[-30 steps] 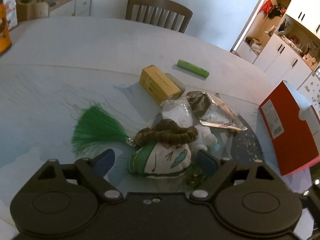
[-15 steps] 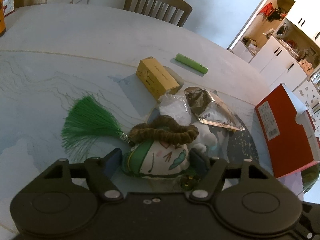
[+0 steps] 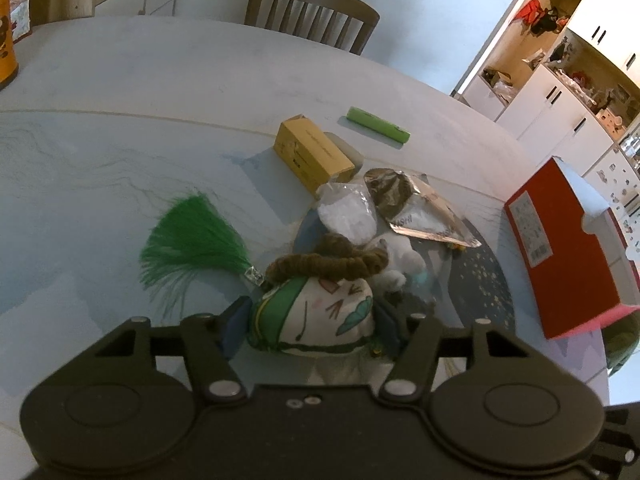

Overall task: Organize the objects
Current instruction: 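Grasp the green-tasseled doll with left tool while right tool grasps the plastic bag, then carry the doll with left tool while right tool carries the bag into the shoebox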

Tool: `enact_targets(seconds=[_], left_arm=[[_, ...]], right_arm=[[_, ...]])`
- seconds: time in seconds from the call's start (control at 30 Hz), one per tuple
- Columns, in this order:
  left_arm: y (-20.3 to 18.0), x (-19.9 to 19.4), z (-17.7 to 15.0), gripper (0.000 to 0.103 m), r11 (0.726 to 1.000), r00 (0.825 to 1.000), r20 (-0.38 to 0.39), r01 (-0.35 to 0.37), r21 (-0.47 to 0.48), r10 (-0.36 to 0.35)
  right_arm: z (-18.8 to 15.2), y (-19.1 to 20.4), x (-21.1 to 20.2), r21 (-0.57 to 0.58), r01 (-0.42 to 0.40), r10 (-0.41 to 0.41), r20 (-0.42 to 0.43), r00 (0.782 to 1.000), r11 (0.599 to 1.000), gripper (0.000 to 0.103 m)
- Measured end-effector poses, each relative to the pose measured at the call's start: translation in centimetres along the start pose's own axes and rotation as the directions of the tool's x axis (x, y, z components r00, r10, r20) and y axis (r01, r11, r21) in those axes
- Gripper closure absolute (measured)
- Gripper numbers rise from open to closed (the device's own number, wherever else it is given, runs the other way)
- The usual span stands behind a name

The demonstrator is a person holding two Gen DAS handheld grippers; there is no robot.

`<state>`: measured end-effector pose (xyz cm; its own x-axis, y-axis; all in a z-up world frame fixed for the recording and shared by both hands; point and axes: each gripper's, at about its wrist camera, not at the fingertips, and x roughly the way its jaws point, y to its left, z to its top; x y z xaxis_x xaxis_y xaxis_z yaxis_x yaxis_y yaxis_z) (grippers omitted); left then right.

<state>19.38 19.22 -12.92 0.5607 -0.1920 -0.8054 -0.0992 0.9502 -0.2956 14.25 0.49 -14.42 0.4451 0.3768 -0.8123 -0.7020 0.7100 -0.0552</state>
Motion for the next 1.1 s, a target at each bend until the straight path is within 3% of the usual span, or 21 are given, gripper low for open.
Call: enact_targets(seconds=[0.37, 0.6, 0.87, 1.1], left_arm=[[-0.9, -4.0, -1.1, 0.041, 0.999, 0.997, -0.052, 0.052, -0.005, -0.052], [-3.5, -6.8, -1.4, 0.041, 0.998, 0.998, -0.017, 0.059, 0.021, -0.059], [-8.9, -9.7, 0.2, 0.041, 0.997, 0.995, 0.07, 0.066, 0.038, -0.069], [-16.3, -9.3, 2.7, 0.041, 0.988, 0.99, 0.108, 0.077, 0.136, -0.092]], right_arm=[[-1.7, -4.5, -5.6, 0.169, 0.043, -0.047, 0.023, 0.999, 0.985, 0.095], [-2.0, -8.2, -9.3, 0.255, 0.032, -0.057, 0.089, 0.994, 0.966, 0.095], [-2.2, -13.5, -13.5, 0.309, 0.001, -0.054, 0.165, 0.985, 0.951, 0.095], [-3.3, -19.5, -16.1, 0.343, -0.001, -0.073, 0.204, 0.976, 0.939, 0.095]])
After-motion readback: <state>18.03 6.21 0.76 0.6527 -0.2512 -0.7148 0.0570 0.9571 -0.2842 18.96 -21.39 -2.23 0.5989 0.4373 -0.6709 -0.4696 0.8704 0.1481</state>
